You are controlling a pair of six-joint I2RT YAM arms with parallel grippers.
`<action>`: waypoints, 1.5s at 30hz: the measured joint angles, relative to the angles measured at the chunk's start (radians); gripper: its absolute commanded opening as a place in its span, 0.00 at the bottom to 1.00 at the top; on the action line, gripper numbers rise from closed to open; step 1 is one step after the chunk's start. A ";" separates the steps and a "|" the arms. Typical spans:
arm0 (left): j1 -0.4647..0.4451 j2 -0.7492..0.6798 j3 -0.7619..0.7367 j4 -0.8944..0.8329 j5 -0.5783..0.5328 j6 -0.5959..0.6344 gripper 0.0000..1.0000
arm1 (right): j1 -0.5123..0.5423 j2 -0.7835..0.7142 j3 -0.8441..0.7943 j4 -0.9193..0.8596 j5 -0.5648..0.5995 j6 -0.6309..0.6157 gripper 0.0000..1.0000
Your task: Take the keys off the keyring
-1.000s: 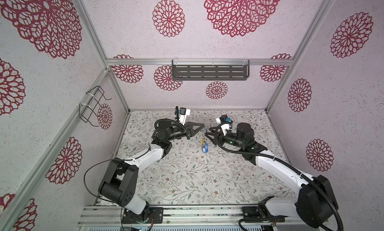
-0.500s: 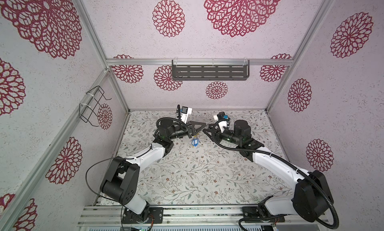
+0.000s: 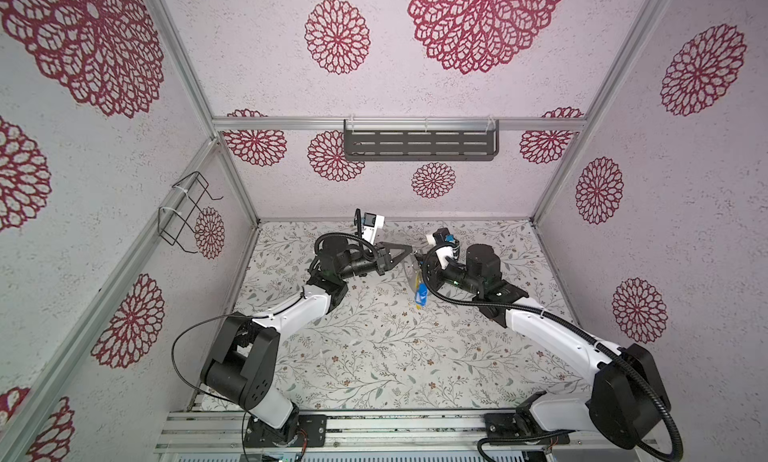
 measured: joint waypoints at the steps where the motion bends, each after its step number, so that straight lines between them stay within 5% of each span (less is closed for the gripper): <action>1: -0.006 -0.001 -0.010 0.009 -0.023 0.002 0.00 | 0.000 -0.008 -0.008 0.005 0.003 0.001 0.00; 14: -0.156 0.064 -0.085 0.303 -0.402 0.046 0.00 | 0.047 -0.030 -0.055 0.072 0.088 0.058 0.00; 25: -0.195 0.100 -0.112 0.422 -0.515 0.054 0.00 | 0.057 -0.030 -0.055 0.073 0.135 0.061 0.01; 32: -0.195 0.100 -0.118 0.427 -0.507 0.055 0.00 | 0.080 -0.091 -0.091 0.029 0.195 0.046 0.40; 45: -0.196 0.098 -0.123 0.296 -0.435 0.040 0.00 | 0.058 -0.344 -0.148 -0.199 0.388 0.144 0.50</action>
